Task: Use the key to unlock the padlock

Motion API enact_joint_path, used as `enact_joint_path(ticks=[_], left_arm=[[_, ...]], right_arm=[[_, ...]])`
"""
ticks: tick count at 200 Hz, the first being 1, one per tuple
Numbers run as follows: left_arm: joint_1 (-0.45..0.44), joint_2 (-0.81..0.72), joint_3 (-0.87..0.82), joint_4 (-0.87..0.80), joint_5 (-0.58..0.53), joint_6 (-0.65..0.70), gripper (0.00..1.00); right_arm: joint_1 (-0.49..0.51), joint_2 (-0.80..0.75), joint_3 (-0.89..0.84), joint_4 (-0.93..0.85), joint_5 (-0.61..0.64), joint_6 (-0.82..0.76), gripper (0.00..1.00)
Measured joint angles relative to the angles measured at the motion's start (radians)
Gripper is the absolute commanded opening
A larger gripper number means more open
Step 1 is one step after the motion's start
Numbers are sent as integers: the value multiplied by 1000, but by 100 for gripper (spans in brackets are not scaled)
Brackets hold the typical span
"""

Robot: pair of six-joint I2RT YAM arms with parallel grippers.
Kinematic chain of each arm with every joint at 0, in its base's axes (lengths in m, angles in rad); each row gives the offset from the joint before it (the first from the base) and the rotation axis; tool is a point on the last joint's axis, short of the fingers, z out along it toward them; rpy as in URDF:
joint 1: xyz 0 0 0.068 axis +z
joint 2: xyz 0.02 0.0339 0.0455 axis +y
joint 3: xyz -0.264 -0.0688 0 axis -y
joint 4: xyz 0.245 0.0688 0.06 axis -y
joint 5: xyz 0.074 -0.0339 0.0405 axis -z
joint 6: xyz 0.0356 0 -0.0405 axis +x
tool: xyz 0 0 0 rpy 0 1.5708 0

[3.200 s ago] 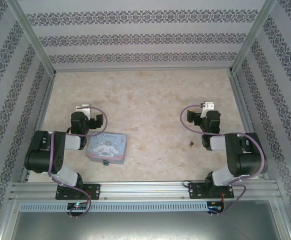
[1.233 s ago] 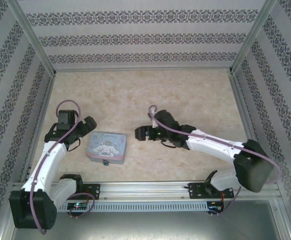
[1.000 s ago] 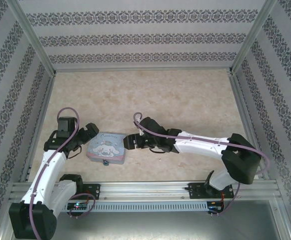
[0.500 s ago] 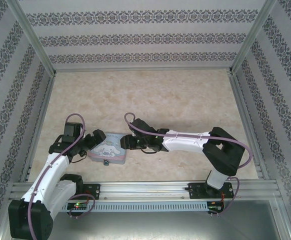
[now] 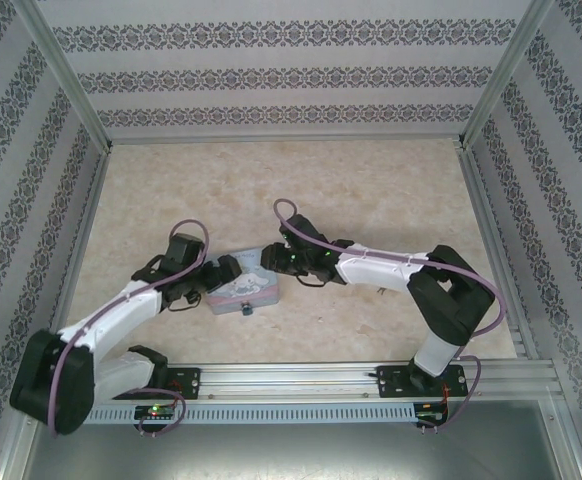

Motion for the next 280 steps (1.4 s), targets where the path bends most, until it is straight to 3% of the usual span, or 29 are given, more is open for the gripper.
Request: enact_joint_path(ticks=[56,99,123,156,194,239,280], left_arm=[[-43,351,258,144,-5,0,100],[-85,465,355,192,-14,0,100],[-113,465,355,194,-29,0,100],[-127,465,356,199,-40,1,99],[-118,441,370,191,-90,41,99],[-105,288,436,108,-172,153,100],[-104,145,385,66,-193,128,100]], right_arm=[[-173,0,0,-3,2,10,41],[-247,0,0,-4,6,26,45],[-254,0,0,-5,10,33,58],[-263,-10,-6,-6,-7,21,98],[-320,-195,-77,-51,-3,-21,98],[-405,-439,-103,-216,28,-121,98],[-464,-531,-251,-397,95,-179,94]])
